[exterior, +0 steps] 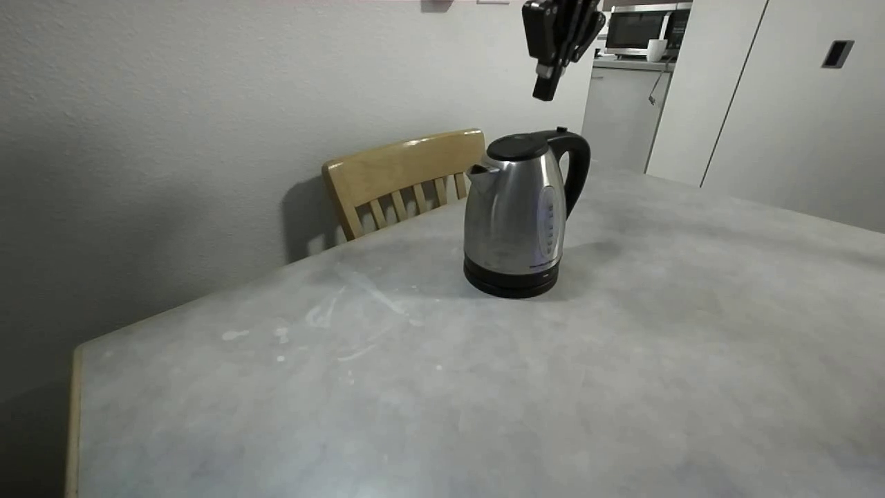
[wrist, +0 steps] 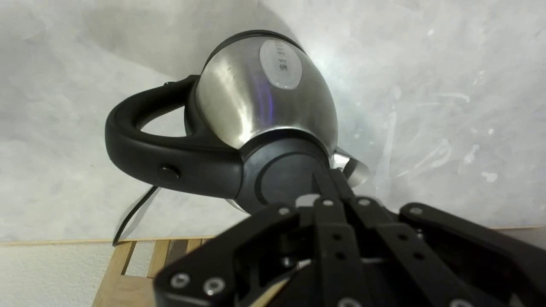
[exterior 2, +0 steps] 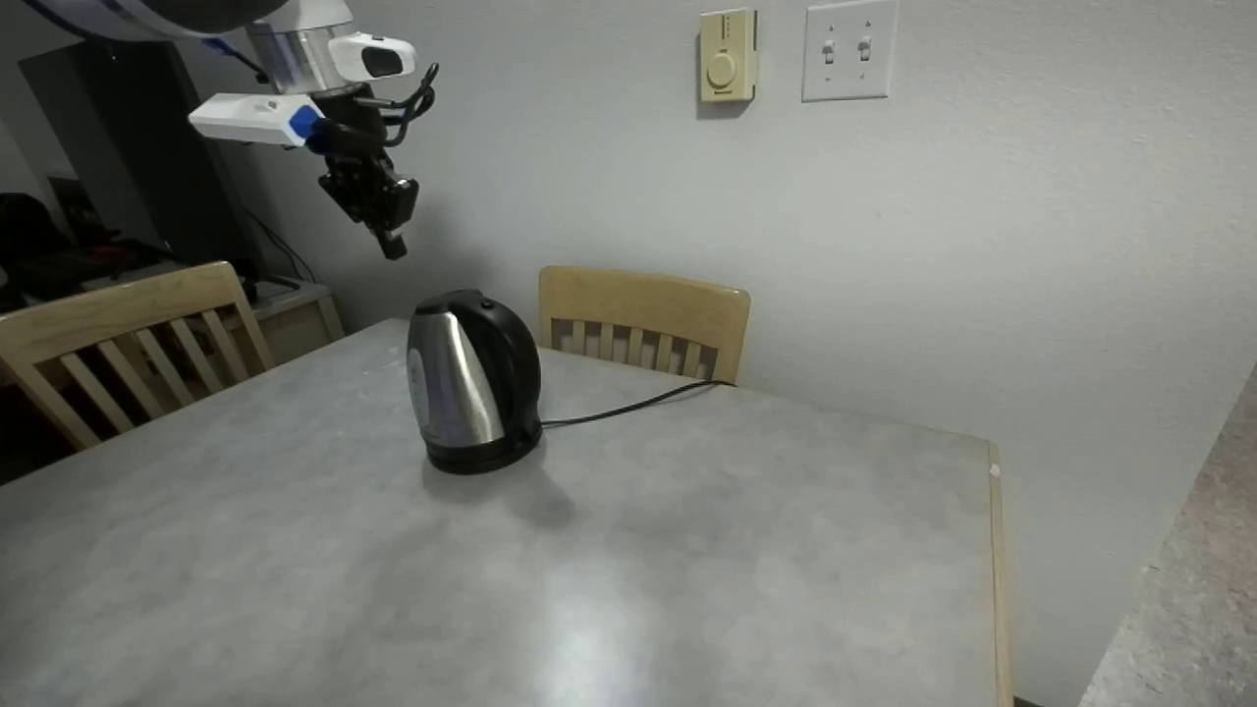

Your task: Close the lid on the electric kettle

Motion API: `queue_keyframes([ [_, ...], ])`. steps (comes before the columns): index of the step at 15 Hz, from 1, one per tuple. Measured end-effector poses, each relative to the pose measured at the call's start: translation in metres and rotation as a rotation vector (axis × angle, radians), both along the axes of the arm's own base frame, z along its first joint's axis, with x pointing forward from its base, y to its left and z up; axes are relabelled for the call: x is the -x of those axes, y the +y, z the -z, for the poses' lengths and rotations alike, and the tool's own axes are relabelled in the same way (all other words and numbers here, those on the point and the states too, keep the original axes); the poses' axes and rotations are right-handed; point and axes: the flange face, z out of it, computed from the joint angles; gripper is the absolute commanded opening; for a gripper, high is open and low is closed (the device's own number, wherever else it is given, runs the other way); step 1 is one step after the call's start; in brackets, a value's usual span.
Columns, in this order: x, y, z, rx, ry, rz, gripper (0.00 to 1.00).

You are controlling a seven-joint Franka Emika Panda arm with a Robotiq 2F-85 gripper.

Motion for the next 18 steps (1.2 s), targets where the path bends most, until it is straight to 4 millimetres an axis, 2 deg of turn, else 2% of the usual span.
queue_keyframes([
  [1, 0.0019, -0.0001, -0.0016, 0.0, -0.001, 0.0, 0.0],
  [3, 0.0053, -0.0003, -0.0033, 0.001, -0.001, 0.0, 0.28],
  [13, 0.0106, 0.0015, 0.0045, 0.0, 0.015, -0.004, 0.97],
  [18, 0.0111, 0.0035, 0.006, -0.004, 0.012, -0.005, 1.0],
])
